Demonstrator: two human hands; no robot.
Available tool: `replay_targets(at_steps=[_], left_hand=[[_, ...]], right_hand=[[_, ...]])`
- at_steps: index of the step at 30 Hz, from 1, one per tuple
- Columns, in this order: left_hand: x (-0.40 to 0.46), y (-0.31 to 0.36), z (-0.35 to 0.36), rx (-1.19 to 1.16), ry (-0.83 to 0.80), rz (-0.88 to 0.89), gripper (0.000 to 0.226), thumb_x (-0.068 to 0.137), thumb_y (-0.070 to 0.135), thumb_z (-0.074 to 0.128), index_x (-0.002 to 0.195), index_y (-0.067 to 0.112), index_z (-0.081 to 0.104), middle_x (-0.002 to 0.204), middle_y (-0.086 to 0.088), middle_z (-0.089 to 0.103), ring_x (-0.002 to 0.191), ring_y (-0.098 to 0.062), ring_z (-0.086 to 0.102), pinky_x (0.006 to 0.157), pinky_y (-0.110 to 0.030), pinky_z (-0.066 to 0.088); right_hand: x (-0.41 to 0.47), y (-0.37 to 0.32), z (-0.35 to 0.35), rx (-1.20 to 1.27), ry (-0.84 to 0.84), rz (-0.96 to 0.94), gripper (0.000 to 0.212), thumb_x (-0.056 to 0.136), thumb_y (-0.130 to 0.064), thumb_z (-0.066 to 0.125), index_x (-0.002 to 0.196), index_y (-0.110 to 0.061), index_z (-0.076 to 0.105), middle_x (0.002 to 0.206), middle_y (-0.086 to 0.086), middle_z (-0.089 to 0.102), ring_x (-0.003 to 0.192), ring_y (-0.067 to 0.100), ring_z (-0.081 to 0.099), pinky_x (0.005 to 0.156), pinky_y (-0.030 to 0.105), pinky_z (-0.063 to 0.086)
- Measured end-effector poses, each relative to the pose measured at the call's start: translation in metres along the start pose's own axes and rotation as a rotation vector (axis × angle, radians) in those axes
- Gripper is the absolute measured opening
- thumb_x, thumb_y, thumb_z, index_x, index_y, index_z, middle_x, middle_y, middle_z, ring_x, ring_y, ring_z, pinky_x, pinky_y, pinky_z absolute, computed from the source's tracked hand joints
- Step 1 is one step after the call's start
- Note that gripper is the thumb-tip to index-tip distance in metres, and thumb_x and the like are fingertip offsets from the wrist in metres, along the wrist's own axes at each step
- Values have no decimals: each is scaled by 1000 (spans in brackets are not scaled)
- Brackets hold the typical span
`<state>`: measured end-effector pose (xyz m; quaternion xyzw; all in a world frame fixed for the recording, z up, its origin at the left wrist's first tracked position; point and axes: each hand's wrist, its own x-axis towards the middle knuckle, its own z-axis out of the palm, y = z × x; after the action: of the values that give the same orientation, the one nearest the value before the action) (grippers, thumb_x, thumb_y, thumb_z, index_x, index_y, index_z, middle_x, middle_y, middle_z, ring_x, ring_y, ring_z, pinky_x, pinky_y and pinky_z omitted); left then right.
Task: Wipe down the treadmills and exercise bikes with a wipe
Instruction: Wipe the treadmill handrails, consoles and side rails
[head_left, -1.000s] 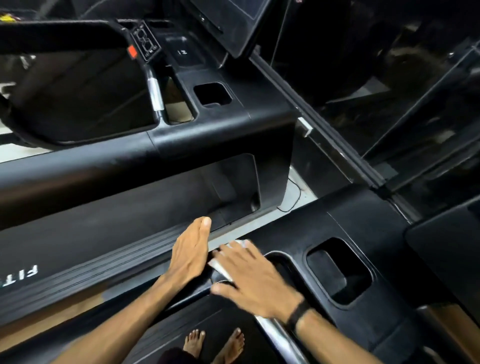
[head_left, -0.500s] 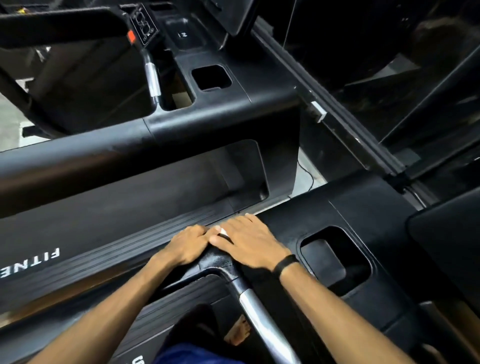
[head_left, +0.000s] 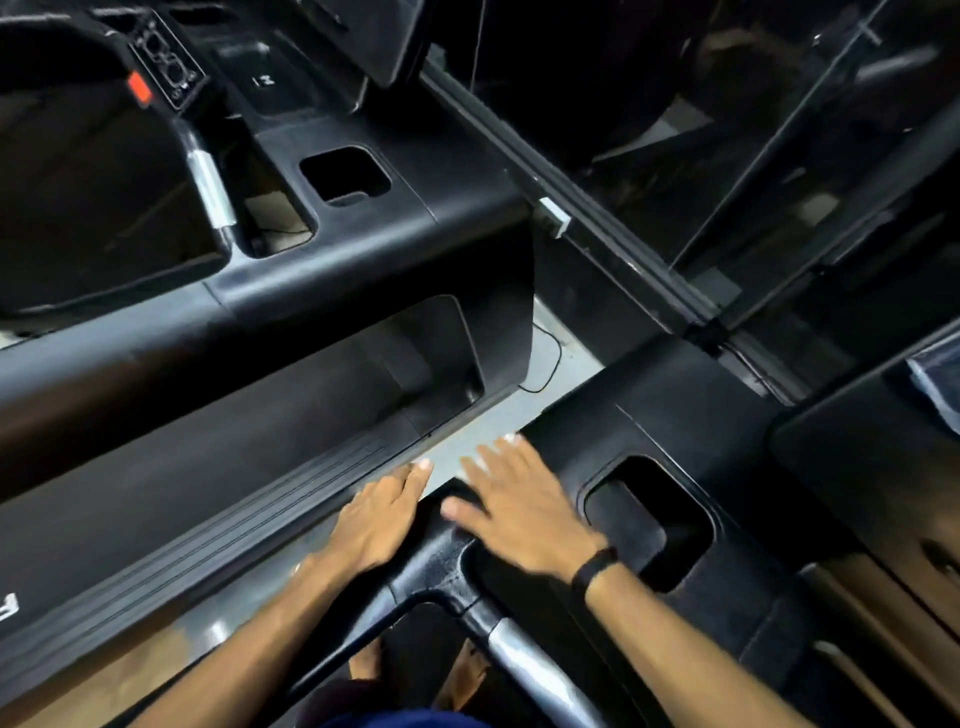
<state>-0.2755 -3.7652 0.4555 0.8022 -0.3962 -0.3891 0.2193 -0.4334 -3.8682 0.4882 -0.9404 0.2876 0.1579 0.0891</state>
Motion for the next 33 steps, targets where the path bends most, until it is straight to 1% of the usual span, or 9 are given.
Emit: replay_targets(at_steps=[3,7,10,14,18,21,26,29,33], left_hand=[[9,13,4,-43,-21,55,68,99,64,14,142,24,51,146,-3,53,137,-23,44,110,-38,31],[14,25,24,64,-135,118,63,100,63,15,144,28,44,148,-3,50,136,-22,45,109,-36,31],[20,24,26,128,-206,110,69,98,67,17,153,27,31,155,-3,42,141,-22,40,112,-38,29],[19,19,24,110,-206,109,69,99,66,17,153,26,30,155,-2,42,142,-21,39,113,-38,29],[17,21,23,110,-205,118,69,98,67,15,152,27,32,153,-2,44,140,-22,41,111,-39,31],[17,20,24,122,-205,108,70,98,67,15,154,27,30,155,-2,42,142,-22,38,112,-39,29],[17,18,25,144,-191,114,70,99,67,19,155,27,29,156,-1,40,143,-21,37,114,-40,28],[18,14,27,131,-172,98,73,97,70,16,154,27,30,156,0,41,143,-21,37,115,-41,28],[12,16,26,21,-91,66,74,97,69,13,155,25,25,159,-3,36,144,-23,35,115,-41,25]], right_hand=[[-46,4,6,3,83,-60,84,98,-72,10,156,-15,30,162,10,28,153,29,14,122,42,0],[-55,83,0,2,90,368,102,82,-79,-15,160,-16,1,168,10,-2,154,25,-9,124,46,-8],[-31,108,-9,113,47,577,110,76,-81,-14,159,-10,-6,166,15,-12,152,27,-17,122,48,-13],[-39,46,-2,31,75,266,99,90,-75,-5,158,-5,13,165,22,1,152,30,-12,122,48,-11],[-86,12,12,63,26,-1,85,97,-73,7,160,-17,-1,167,4,-12,153,20,-19,123,45,-11],[-72,66,11,18,115,247,92,89,-77,-6,161,-22,6,168,1,0,154,15,-9,123,49,-9],[-19,132,-4,142,88,669,80,100,-63,7,159,-11,2,167,13,-3,154,26,-7,122,49,-12],[1,96,7,65,119,493,97,89,-60,-27,157,-7,16,165,19,11,153,32,0,122,55,-2],[-41,19,8,102,43,-40,83,96,-63,-13,160,-18,13,167,2,0,154,14,-8,124,41,-8]])
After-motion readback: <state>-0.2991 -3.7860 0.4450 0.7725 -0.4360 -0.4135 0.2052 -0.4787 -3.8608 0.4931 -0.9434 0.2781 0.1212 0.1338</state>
